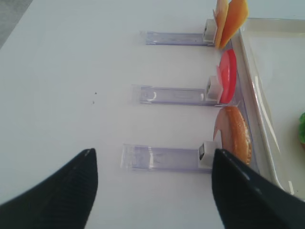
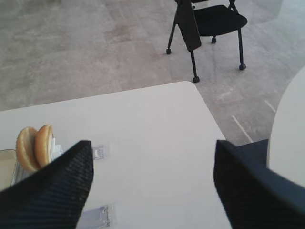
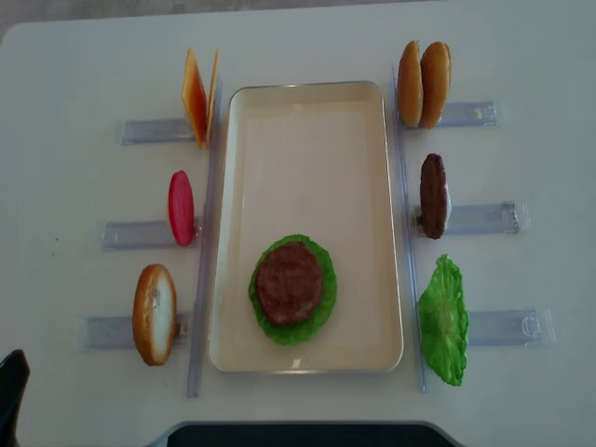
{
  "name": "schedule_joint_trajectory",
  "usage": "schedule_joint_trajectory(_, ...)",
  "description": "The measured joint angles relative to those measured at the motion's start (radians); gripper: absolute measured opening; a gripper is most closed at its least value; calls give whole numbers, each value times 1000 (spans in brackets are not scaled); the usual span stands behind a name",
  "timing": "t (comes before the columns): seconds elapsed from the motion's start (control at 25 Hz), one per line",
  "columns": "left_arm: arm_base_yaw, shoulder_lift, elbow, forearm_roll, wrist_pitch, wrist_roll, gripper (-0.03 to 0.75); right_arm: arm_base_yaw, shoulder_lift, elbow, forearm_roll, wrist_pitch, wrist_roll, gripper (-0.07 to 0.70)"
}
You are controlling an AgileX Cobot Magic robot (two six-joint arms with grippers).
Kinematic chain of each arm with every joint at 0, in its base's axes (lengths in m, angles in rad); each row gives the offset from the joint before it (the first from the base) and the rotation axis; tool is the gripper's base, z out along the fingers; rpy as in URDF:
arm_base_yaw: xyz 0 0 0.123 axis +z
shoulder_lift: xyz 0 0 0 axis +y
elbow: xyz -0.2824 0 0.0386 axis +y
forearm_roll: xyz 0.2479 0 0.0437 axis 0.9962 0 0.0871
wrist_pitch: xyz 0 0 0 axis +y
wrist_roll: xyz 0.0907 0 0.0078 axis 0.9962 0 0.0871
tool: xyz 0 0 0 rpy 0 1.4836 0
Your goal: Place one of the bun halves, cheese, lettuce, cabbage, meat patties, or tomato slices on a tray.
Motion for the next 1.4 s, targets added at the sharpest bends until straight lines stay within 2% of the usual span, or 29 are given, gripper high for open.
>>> schedule_joint_trajectory(0.56,0,0,0,0,0,0,573,77,-328,350,0,-31,-5,531)
schedule_joint_trajectory(0.72,0,0,0,0,0,0,573,79,-405,398,0,-36,-6,531)
schedule_joint_trajectory(1.0,0,0,0,0,0,0,573,81,-525,405,4,-27,-7,531)
schedule_joint_trajectory(1.32,0,0,0,0,0,0,573,81,-530,405,4,64,-8,531)
schedule_joint_trajectory(1.4,0,0,0,0,0,0,573,81,-530,405,-6,101,-8,531)
